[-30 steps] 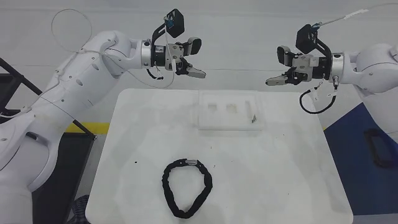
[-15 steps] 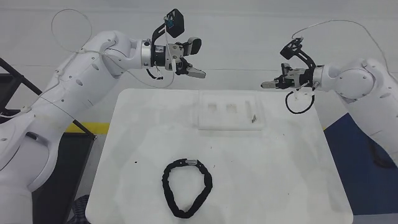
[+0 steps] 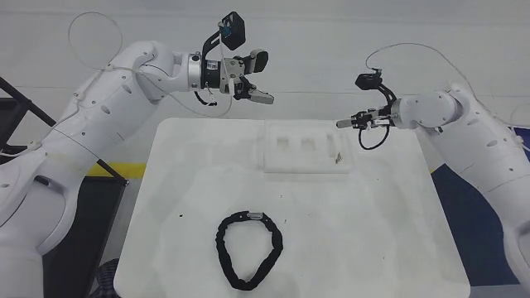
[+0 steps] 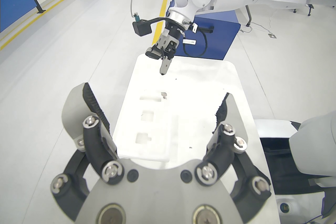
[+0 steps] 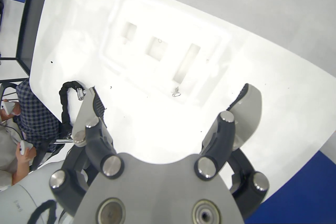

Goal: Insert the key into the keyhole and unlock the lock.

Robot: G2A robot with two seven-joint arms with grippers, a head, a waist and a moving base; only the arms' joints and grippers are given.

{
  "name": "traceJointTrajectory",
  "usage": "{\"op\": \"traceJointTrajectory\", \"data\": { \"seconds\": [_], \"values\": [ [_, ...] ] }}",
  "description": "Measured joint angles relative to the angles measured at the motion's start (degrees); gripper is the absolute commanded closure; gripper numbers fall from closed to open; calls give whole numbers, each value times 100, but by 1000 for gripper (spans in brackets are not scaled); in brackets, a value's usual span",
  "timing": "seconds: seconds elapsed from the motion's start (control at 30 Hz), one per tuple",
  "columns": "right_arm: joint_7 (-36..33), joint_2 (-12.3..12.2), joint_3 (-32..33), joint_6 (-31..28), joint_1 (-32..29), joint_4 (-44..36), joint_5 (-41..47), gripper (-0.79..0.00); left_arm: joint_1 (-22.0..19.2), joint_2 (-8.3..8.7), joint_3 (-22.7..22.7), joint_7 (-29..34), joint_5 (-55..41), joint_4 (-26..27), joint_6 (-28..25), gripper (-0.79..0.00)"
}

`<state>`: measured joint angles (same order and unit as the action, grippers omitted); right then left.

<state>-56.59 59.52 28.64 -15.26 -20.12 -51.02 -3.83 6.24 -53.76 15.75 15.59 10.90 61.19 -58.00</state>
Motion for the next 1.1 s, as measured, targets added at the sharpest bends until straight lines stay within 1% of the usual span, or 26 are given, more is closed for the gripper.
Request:
{"op": "traceJointTrajectory", "data": {
  "seconds": [0.17,0.3,0.4,0.43,0.63,1.1],
  "values": [
    [-356,353,-271,542,51,385,207,-785,0,0,0,0,0,0,0,-785],
    [-425,607,-471,710,43,652,201,-785,0,0,0,0,0,0,0,-785],
    [-285,789,-612,893,95,744,-169,-785,0,0,0,0,0,0,0,-785],
    [-333,851,-623,923,86,842,-186,-785,0,1,0,0,0,0,0,-785],
    [-532,1148,-722,1104,134,1249,47,-785,0,0,0,0,0,0,0,-785],
    [-548,1168,-720,1112,139,1289,78,-785,0,0,0,0,0,0,0,-785]
  ]
}}
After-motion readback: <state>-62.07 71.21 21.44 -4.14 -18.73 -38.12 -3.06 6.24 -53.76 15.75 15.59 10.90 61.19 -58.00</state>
